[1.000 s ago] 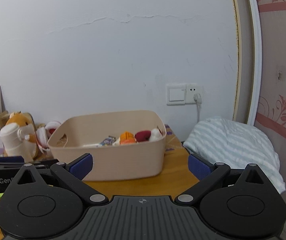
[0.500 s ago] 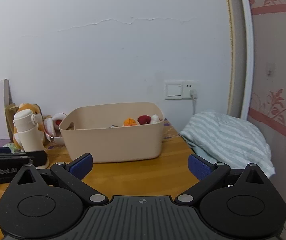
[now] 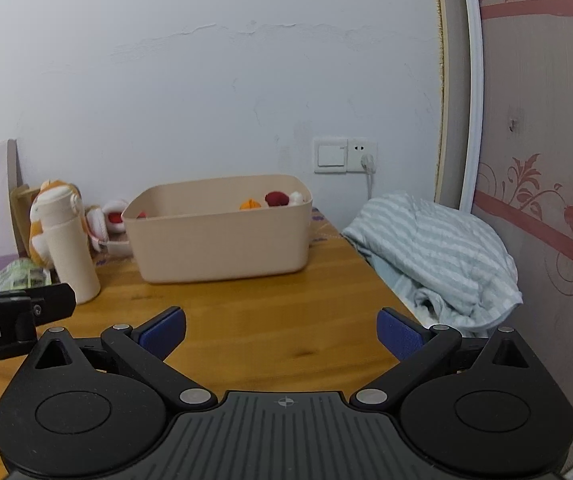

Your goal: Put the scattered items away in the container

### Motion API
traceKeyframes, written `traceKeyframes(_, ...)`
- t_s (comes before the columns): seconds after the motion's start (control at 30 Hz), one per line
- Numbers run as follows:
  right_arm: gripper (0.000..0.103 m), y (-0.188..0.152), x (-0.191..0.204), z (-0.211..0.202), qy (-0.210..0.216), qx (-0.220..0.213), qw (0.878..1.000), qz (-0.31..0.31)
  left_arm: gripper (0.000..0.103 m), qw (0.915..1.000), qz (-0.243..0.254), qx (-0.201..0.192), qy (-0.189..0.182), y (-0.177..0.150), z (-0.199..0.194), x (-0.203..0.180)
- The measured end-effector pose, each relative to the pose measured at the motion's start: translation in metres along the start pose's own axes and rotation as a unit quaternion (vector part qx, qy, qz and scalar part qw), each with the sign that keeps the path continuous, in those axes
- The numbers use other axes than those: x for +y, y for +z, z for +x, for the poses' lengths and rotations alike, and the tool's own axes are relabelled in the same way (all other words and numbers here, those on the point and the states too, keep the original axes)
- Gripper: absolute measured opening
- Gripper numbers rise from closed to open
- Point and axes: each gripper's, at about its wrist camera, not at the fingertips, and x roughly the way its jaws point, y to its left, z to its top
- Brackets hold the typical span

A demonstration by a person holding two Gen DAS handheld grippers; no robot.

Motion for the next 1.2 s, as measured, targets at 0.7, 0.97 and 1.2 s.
traceKeyframes(0.7,0.103,-0.027,0.011,-0.041,-0.011,0.0,1.0,-0.018,0.089,0.9996,-0.012,0.014,0.022,-0.021,-0.044,0.014)
traceKeyframes(0.97,0.103,-0.029,0.012,-0.04,-0.011,0.005,1.0,-0.019,0.089,0.9996,-0.017,0.02,0.01,-0.022,-0.044,0.016)
traceKeyframes(1.2,0.103,-0.03,0.012,-0.038,-0.015,0.006,1.0,-0.015,0.089,0.9993,-0.022,0.029,0.005,-0.022,-0.042,0.016)
